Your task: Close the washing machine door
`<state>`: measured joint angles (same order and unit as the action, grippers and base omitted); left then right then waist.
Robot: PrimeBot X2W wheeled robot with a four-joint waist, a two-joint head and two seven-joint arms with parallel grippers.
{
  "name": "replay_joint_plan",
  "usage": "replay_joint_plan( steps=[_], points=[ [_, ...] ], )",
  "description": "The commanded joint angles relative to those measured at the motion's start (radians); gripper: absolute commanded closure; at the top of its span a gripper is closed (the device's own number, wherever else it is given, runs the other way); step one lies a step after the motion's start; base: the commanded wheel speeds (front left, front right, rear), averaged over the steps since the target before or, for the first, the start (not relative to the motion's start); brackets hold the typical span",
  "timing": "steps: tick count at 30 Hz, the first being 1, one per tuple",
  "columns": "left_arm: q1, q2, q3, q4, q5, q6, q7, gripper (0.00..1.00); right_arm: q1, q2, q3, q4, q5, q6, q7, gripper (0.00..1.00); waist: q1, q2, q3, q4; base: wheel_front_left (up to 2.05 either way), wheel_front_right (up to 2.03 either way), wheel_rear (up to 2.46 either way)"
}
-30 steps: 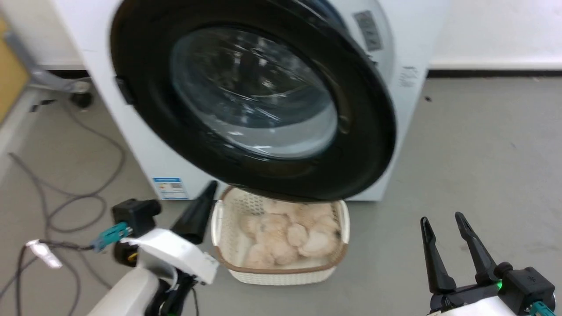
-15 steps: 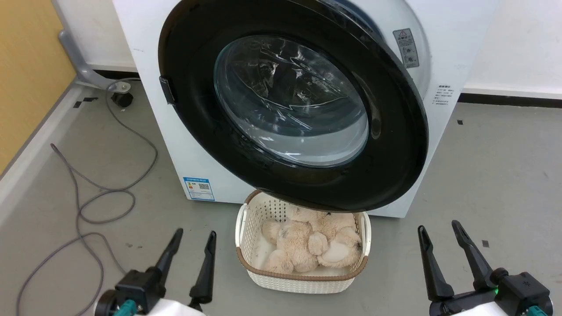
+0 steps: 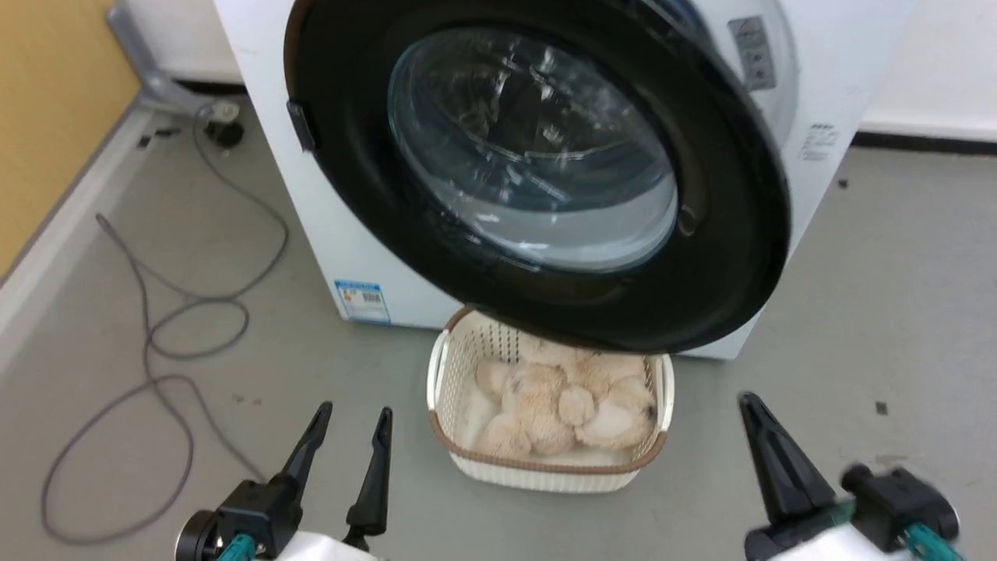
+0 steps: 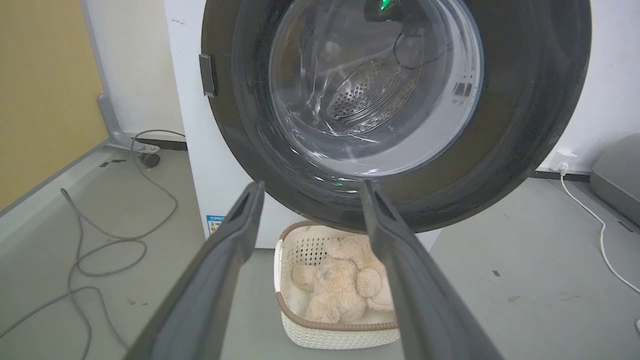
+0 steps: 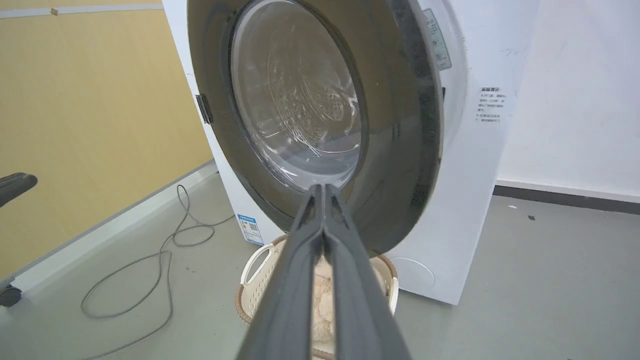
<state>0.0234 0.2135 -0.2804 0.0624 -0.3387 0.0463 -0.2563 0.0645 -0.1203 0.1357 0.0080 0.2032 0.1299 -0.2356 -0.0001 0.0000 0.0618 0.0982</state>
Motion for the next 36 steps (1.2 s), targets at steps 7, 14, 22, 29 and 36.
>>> replay_joint_plan(
  steps=[7, 14, 22, 29, 36],
  points=[
    [-0.064, -0.047, 0.026, -0.015, 0.019, -0.041, -0.005, 0.00, -0.198, -0.125, 0.105, -0.006, 0.033, 0.001, 0.064, 1.00, 0.0001, 0.0000, 0.125, 0.056, 0.00, 0.00, 0.00],
    [-0.108, -0.079, 0.043, -0.011, 0.045, -0.074, -0.005, 0.00, -0.424, -0.256, 0.126, 0.094, 0.117, 0.001, 0.103, 1.00, 0.0001, 0.0000, 0.225, 0.100, 0.00, 0.00, 0.00],
    [-0.154, -0.126, 0.045, -0.001, 0.067, -0.102, -0.005, 0.00, -0.594, -0.359, 0.086, 0.239, 0.220, 0.001, 0.113, 1.00, 0.0001, 0.0000, 0.301, 0.148, 0.00, 0.00, 0.00],
    [-0.175, -0.147, 0.066, -0.013, 0.067, -0.121, -0.005, 0.00, -0.754, -0.412, 0.079, 0.331, 0.257, 0.001, 0.141, 1.00, 0.0001, 0.0000, 0.351, 0.162, 0.00, 0.00, 0.00],
    [-0.197, -0.157, 0.079, -0.010, 0.075, -0.134, -0.005, 0.00, -0.929, -0.428, 0.090, 0.451, 0.263, 0.001, 0.187, 1.00, 0.0001, 0.0000, 0.380, 0.173, 0.00, 0.00, 0.00]
  ],
)
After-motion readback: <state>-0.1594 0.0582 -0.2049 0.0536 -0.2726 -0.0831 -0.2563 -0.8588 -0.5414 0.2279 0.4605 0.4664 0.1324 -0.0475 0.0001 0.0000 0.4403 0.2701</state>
